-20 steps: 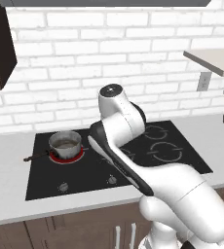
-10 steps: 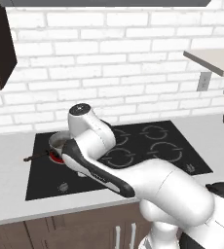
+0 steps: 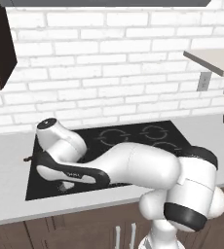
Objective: Turn off the front left burner of the stove.
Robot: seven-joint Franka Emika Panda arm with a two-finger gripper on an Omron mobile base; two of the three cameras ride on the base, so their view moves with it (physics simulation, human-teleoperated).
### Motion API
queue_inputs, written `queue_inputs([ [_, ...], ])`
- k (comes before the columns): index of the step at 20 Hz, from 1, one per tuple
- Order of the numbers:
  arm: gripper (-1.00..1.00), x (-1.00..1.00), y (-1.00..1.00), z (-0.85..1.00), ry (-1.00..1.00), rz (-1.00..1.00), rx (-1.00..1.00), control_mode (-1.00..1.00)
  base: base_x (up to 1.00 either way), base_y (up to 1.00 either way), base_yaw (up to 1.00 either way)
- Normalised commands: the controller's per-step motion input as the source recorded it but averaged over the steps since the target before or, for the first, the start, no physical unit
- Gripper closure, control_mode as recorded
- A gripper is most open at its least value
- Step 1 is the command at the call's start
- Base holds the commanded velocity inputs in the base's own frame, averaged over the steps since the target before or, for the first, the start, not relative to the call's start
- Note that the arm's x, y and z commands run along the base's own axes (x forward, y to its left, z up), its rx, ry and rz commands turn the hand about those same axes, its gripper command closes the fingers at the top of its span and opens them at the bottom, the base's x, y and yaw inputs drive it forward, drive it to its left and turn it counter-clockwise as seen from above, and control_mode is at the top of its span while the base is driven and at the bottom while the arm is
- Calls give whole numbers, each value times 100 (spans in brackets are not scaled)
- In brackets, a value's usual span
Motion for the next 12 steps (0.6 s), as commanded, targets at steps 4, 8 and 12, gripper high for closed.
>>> queue_inputs([
  [4,-100,0,8,-27,12,20,0,-100,0,0,0],
  [8,-100,0,-2,-40,3,12,0,-100,0,0,0],
  [12,-100,0,-20,-33,-2,10,12,-100,0,0,0],
])
